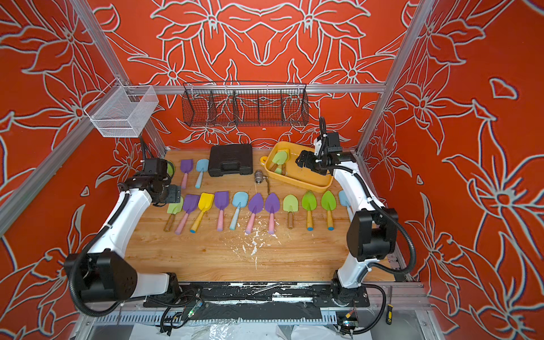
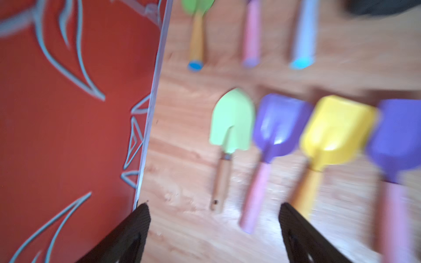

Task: Take the shovel out of the storage box
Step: Place the shovel at the center of the board, then pick up the shovel from the storage box.

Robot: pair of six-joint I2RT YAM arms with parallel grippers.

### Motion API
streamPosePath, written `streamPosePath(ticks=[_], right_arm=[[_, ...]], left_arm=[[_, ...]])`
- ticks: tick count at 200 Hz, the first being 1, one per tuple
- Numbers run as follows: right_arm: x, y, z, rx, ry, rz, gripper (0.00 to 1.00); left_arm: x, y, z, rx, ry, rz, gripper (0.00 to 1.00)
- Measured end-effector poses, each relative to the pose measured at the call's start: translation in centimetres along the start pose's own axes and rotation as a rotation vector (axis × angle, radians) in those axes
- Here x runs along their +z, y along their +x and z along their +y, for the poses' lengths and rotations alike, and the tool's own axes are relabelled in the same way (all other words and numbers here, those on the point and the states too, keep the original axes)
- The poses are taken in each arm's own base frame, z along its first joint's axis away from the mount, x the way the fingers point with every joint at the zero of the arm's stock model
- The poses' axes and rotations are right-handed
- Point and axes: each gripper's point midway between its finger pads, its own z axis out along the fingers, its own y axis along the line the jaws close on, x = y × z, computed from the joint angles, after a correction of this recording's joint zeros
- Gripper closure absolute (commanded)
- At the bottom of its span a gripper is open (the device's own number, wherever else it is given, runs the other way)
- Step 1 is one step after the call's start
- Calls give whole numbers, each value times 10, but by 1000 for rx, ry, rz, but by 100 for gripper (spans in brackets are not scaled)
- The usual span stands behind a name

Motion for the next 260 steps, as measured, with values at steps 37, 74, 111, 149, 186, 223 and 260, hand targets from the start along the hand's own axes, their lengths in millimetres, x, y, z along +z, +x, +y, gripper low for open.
streamPosePath(ticks=[37, 74, 111, 149, 186, 223, 260], right_arm=[[59, -2, -11, 81, -26, 81, 30], [111, -23, -13, 97, -27, 106, 35], [151, -33, -9, 88, -1, 122, 41], [184, -25, -19, 107, 58, 153, 46], [210, 6, -26, 127, 107, 220, 46], [218, 19, -14, 106, 117, 235, 54], [223, 19, -20, 107, 173, 232, 69]], left_arm=[[-67, -19, -65, 32, 172, -204, 9], [-115, -25, -134, 102, 331, -298, 8], [-152, -37, -203, 204, 447, -350, 8], [-166, -52, -231, 191, 498, -365, 9], [-173, -60, -247, 193, 518, -366, 8], [-172, -58, -246, 204, 509, -358, 8], [-170, -57, -245, 210, 499, -357, 8]])
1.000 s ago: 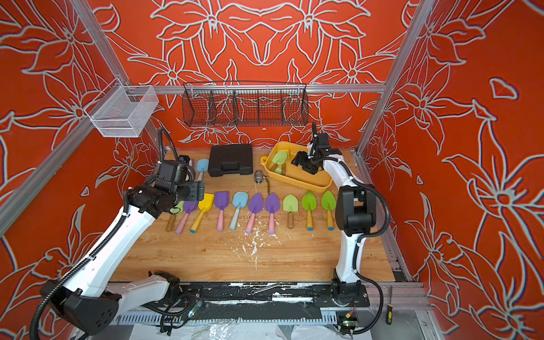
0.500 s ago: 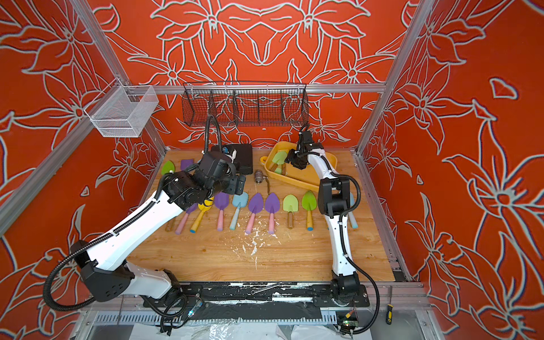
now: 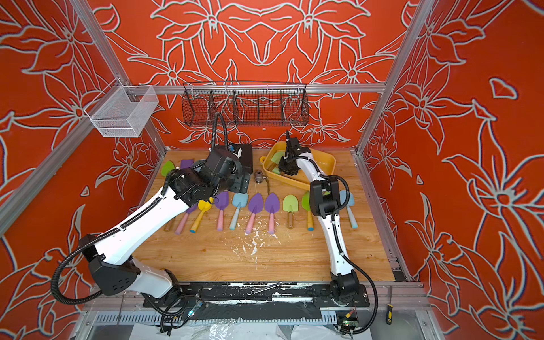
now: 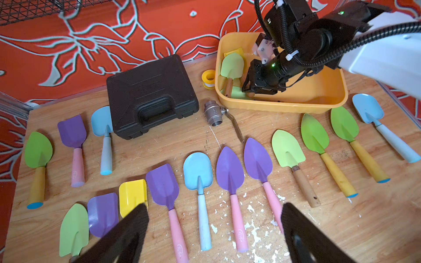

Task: Take the shovel out of the storage box
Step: Pick up the shovel from the storage box.

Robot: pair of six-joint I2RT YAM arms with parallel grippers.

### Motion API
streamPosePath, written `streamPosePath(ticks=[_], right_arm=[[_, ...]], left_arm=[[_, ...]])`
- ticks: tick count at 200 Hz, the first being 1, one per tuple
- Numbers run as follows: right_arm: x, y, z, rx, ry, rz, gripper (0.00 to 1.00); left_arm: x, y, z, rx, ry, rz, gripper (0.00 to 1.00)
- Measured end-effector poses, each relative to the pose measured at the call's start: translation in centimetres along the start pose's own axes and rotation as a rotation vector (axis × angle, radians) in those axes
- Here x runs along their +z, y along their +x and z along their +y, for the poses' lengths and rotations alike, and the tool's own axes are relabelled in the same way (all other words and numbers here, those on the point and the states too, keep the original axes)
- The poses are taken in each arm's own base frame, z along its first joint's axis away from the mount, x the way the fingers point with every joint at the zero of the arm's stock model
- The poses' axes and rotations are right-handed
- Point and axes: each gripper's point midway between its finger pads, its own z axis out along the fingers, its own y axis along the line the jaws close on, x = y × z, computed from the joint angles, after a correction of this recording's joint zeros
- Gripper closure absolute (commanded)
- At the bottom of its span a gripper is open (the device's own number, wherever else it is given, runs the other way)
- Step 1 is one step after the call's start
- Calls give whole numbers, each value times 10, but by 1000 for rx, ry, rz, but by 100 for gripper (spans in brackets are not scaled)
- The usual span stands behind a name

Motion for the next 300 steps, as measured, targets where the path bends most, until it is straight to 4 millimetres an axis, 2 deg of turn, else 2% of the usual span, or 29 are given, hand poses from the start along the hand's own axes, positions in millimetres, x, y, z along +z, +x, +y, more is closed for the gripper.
streamPosePath(ticks=[18, 84, 119, 141, 169, 206, 233, 254, 281, 300], right_arm=[[1, -2, -3, -1, 19, -4, 73], [-2, -4, -11, -43, 83, -23, 100], [-14, 1, -19, -95, 119, -7, 100], [-37, 11, -33, -119, 168, 17, 100], [-80, 10, -51, -156, 239, -1, 100], [-134, 3, -69, -199, 310, -46, 100], [-154, 2, -82, -213, 359, -47, 100], [-166, 11, -92, -204, 370, -37, 100], [-191, 33, -84, -186, 278, -49, 100], [-221, 44, -64, -162, 159, -108, 100]], left_arm=[[1, 2, 0, 4, -1, 4, 8], [2, 7, 1, 6, -2, 7, 8], [2, -6, -9, -46, 47, -43, 7], [4, -24, -24, -113, 116, -85, 7], [19, -50, -53, -179, 213, -103, 7], [45, -54, -84, -216, 311, -55, 7], [54, -56, -98, -252, 359, -34, 7], [55, -68, -110, -288, 411, -41, 7], [57, -84, -125, -346, 481, -61, 6], [60, -92, -133, -384, 519, -67, 7]])
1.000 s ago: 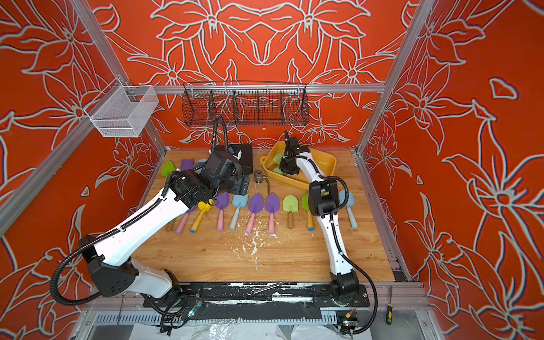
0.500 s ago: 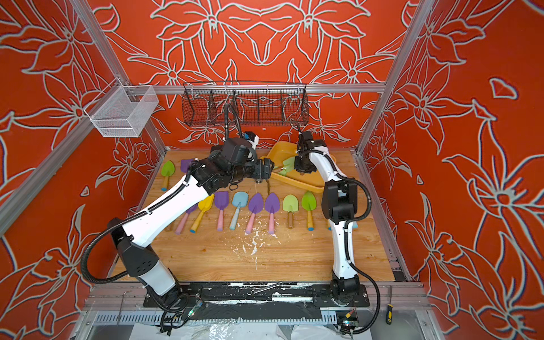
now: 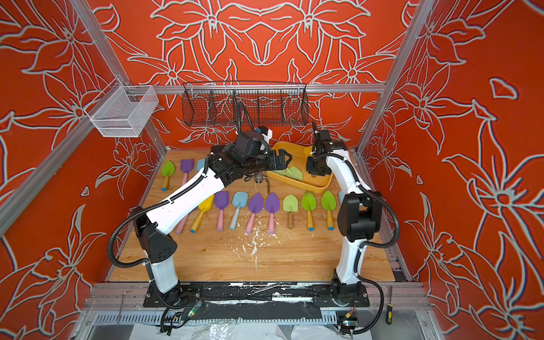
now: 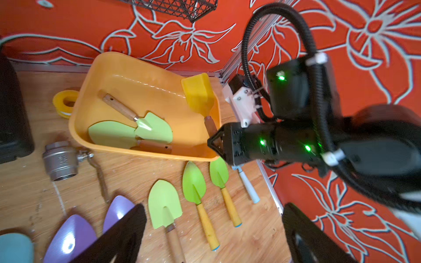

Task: Take the shovel out of the storage box
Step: Pick up the shovel from the storage box, then place the shovel at the center of the board.

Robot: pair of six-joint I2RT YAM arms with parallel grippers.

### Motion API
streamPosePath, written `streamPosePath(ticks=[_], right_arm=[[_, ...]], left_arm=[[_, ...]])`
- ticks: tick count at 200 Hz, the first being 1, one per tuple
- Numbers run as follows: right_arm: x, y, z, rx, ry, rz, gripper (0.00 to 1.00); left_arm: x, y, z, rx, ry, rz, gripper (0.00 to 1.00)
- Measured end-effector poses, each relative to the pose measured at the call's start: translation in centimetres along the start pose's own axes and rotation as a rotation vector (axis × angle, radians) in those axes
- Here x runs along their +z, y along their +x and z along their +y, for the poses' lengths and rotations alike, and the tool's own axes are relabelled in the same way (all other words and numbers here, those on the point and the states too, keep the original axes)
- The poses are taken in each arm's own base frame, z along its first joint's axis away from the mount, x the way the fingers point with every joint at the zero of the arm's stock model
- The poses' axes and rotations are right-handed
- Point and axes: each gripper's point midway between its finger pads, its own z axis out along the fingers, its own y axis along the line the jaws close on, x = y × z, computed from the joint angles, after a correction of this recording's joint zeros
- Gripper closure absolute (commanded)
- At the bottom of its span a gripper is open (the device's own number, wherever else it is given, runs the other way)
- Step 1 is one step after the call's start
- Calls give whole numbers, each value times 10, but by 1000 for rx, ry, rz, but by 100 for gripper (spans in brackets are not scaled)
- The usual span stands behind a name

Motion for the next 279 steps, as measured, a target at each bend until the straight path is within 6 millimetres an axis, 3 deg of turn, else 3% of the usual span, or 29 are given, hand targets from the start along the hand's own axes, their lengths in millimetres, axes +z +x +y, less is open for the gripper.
streamPosePath(ticks=[31, 56, 86, 121, 160, 231, 261, 267, 279], right_arm=[[-55, 11, 33, 34, -170, -109, 100], [-73, 27, 59, 29, -265, -124, 100], [-76, 52, 83, 26, -339, -80, 100], [-83, 68, 100, 19, -391, -54, 100], [-96, 77, 104, 22, -427, -64, 100], [-94, 81, 107, 32, -451, -50, 100], [-95, 81, 108, 29, -458, -47, 100], [-95, 81, 108, 27, -458, -48, 92], [-95, 81, 107, 24, -456, -50, 67]], left_arm=[[17, 1, 3, -71, 28, 15, 9], [33, 0, 21, -127, 16, 27, 14], [50, -2, 44, -152, -16, 28, 18], [61, -1, 53, -159, -20, 30, 30], [64, -9, 51, -152, 7, 14, 58], [69, -7, 49, -143, 30, 30, 100], [68, -8, 50, -134, 39, 35, 100], [68, -8, 51, -134, 40, 35, 100], [68, -8, 52, -129, 42, 37, 100]])
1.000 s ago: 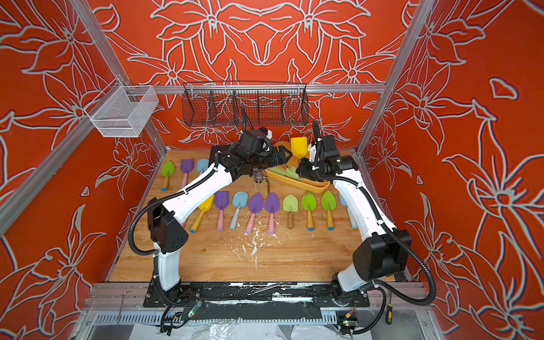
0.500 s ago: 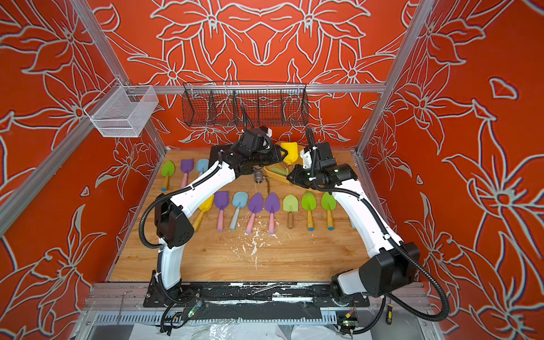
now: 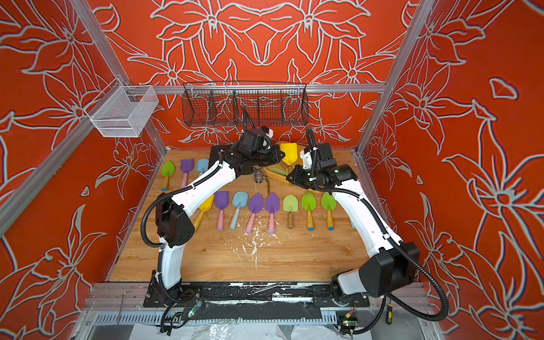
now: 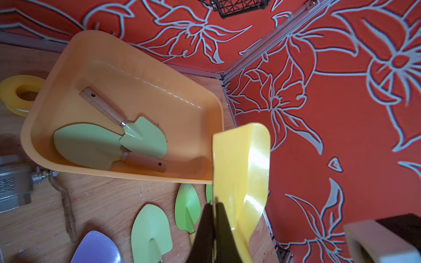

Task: Take the shovel out of the storage box
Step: Place the shovel at the center of the board.

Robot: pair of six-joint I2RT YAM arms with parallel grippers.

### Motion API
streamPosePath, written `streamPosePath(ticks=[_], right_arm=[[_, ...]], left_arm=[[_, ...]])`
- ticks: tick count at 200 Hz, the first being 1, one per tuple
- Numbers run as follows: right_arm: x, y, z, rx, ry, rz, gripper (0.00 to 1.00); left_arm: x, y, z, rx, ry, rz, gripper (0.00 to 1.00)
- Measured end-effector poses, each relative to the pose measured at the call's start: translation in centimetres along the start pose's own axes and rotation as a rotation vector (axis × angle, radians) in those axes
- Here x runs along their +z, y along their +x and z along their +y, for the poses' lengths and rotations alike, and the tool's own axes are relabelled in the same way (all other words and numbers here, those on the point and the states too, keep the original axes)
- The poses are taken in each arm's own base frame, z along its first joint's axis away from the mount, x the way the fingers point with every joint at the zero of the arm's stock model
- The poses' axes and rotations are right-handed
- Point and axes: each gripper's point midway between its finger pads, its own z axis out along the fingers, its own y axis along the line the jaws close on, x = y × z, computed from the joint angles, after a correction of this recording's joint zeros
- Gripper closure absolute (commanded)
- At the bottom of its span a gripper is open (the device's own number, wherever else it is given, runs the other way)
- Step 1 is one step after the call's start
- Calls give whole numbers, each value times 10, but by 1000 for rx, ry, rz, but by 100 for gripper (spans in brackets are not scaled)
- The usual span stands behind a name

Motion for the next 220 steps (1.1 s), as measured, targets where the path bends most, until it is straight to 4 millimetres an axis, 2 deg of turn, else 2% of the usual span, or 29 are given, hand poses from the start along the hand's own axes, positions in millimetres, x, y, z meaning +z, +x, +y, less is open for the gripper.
streamPosePath(ticks=[20, 31, 51, 72, 104, 136, 162, 188, 218, 220], right_arm=[[-1, -5, -1, -14, -3, -17, 45], [-4, -12, -2, -32, -5, -36, 37], [-10, -31, -6, -52, -5, -78, 31], [-13, -58, -7, -70, -32, -123, 31], [1, -84, -2, -107, -101, -130, 41], [22, -84, -2, -118, -152, -88, 52], [26, -85, 3, -124, -188, -80, 71], [25, -86, 12, -134, -233, -84, 100], [26, -84, 15, -129, -262, -76, 100], [26, -84, 15, -127, -263, -76, 100]], left_arm=[[-1, 3, 4, 16, -4, 7, 100], [-1, 6, 9, 26, -14, 18, 100], [-4, 11, 15, 59, -25, 35, 100], [-13, 15, 17, 93, -32, 49, 100], [-31, 17, 10, 134, -10, 54, 100], [-40, 13, 1, 153, 20, 47, 100], [-40, 15, 4, 150, 16, 56, 100], [-40, 16, 6, 152, 12, 60, 100], [-41, 15, 8, 147, 13, 65, 100], [-41, 15, 9, 146, 13, 65, 96]])
